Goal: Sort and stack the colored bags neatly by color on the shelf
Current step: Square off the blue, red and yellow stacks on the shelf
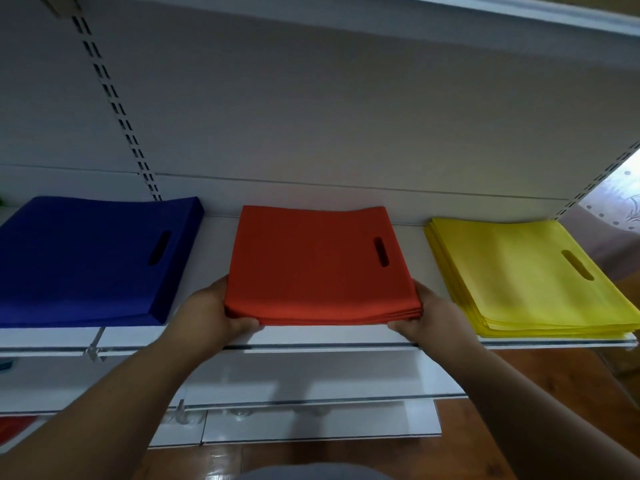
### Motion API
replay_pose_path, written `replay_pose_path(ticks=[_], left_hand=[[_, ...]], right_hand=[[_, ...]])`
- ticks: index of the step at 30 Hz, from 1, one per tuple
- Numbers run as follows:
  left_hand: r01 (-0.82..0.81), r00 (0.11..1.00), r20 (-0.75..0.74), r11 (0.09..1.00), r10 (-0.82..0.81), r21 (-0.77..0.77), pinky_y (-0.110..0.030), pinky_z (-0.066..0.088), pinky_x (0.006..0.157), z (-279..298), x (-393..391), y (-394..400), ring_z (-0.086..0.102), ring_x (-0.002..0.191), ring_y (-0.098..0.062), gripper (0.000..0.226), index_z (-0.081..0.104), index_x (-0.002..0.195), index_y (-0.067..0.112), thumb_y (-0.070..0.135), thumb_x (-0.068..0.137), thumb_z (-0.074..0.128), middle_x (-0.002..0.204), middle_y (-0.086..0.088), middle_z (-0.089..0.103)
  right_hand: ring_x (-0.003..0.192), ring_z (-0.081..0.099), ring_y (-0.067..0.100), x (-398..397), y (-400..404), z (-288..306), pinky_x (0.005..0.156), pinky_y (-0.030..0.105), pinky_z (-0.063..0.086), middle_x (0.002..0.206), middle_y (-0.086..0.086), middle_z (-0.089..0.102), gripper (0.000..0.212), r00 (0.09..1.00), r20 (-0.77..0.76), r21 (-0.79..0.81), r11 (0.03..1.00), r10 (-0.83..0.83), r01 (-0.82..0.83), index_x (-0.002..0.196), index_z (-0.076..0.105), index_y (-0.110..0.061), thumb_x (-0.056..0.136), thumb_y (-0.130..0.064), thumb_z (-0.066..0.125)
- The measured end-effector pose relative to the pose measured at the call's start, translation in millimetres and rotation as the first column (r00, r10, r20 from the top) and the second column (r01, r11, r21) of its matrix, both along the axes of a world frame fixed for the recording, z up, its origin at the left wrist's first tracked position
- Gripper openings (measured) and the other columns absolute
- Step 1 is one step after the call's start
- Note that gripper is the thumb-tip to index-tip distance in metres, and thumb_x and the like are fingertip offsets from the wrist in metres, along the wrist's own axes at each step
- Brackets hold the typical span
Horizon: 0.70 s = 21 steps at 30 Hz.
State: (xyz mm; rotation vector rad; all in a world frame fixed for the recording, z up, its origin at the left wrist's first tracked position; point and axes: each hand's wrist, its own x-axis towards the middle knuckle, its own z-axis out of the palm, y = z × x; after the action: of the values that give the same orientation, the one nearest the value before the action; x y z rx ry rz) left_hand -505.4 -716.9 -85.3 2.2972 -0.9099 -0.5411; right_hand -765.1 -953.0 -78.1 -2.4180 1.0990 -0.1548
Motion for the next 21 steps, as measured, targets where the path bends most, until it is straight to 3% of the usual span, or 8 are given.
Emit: replay_pose_path(ticks=[5,9,13,18,21], left_hand=[[0.056,0.998,-0.014,0.998,-0.056,-0.025,-0.017,0.045,0.068,2,-2,2,0.059,0.085,0.001,0.071,0.046,0.126,0.044,0.031,0.069,0.085,0.094,0.021,0.063],[0.035,0.997,-0.063,0.999,-0.037,-0.042,-0.011,0.042,0.065,6,-4,3,0.06,0.083,0.002,0.06,0.051,0.119,0.04,0.027,0.071,0.085,0.094,0.019,0.064],[0.027,0.997,-0.071,0.999,-0.03,-0.039,-0.014,0.044,0.066,8,-7,4,0.061,0.085,-0.001,0.06,0.051,0.12,0.042,0.028,0.072,0.085,0.095,0.018,0.065],[-0.022,0.996,-0.086,0.997,0.016,-0.067,-0.014,0.043,0.067,8,-12,5,0.062,0.085,0.0,0.056,0.055,0.119,0.04,0.025,0.074,0.084,0.095,0.017,0.067],[0.009,0.995,-0.099,0.999,-0.014,-0.048,-0.015,0.045,0.069,11,-12,5,0.063,0.086,-0.001,0.057,0.055,0.121,0.038,0.024,0.074,0.084,0.097,0.016,0.068]], right_hand=[[0.062,0.053,-0.003,0,-11,0,0.052,0.014,0.034,0.072,-0.019,0.059,0.058,0.998,-0.033,-0.046,0.997,0.054,-0.055,0.126,0.048,-0.04,0.076,-0.043,0.076],[0.069,0.062,-0.003,-3,-14,-4,0.06,0.02,0.046,0.079,-0.019,0.065,0.063,0.992,-0.019,-0.006,0.992,0.128,-0.128,0.129,0.04,-0.044,0.076,-0.05,0.074],[0.066,0.058,-0.003,-4,-19,-5,0.056,0.02,0.041,0.074,-0.02,0.062,0.058,0.991,-0.02,-0.033,0.991,0.129,-0.13,0.129,0.043,-0.043,0.079,-0.049,0.072],[0.072,0.063,0.008,-3,-26,-8,0.064,0.028,0.052,0.078,-0.013,0.068,0.061,0.987,-0.015,-0.004,0.987,0.161,-0.161,0.132,0.045,-0.041,0.078,-0.049,0.072],[0.065,0.059,0.002,-6,-28,-7,0.056,0.018,0.044,0.072,-0.019,0.063,0.063,0.979,-0.009,0.023,0.979,0.205,-0.205,0.136,0.041,-0.04,0.082,-0.041,0.072]])
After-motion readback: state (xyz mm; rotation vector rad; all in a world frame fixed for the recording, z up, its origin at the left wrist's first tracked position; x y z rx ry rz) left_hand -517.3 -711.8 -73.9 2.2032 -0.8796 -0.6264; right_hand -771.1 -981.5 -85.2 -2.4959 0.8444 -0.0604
